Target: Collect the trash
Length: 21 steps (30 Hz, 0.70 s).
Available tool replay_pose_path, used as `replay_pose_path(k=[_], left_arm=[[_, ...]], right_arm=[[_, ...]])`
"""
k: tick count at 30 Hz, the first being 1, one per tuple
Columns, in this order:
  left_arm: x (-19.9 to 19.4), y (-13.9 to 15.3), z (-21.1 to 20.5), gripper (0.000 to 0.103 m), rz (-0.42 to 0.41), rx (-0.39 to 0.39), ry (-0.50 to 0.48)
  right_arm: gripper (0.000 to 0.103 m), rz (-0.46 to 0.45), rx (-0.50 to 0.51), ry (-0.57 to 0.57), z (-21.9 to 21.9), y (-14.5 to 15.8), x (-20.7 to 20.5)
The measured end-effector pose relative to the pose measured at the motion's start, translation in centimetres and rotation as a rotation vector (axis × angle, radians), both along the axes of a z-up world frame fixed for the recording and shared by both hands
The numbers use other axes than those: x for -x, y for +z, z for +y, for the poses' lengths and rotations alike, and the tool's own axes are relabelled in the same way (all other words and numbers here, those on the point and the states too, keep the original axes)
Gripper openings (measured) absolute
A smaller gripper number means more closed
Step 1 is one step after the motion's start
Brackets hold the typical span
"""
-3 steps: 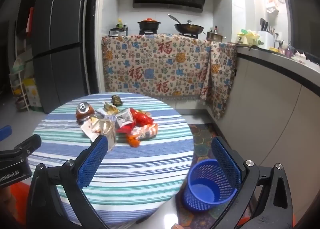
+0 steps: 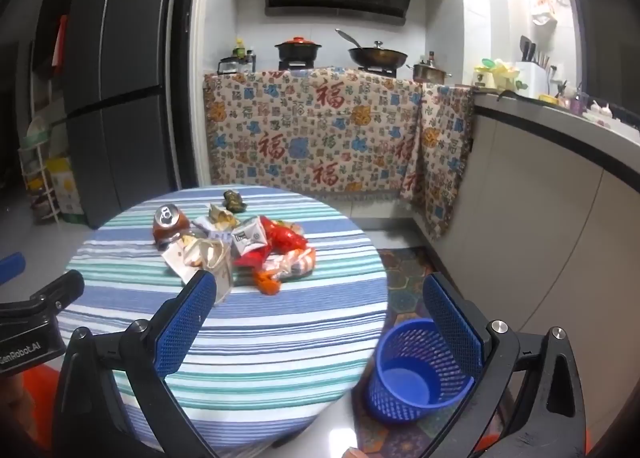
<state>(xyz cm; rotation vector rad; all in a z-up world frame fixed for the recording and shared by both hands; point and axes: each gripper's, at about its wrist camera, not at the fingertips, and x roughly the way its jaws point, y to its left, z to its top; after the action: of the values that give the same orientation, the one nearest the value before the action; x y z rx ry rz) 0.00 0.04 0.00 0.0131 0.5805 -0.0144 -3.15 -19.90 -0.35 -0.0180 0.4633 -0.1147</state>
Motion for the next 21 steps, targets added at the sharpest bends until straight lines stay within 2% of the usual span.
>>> replay_pose_path(k=[21], left_arm=[[0.31,-0.36,-0.46,0.103,0.007,-0.006,0.000]], right_arm=[[0.103,0.000,0.002,-0.002,0.07,0.03,0.07]])
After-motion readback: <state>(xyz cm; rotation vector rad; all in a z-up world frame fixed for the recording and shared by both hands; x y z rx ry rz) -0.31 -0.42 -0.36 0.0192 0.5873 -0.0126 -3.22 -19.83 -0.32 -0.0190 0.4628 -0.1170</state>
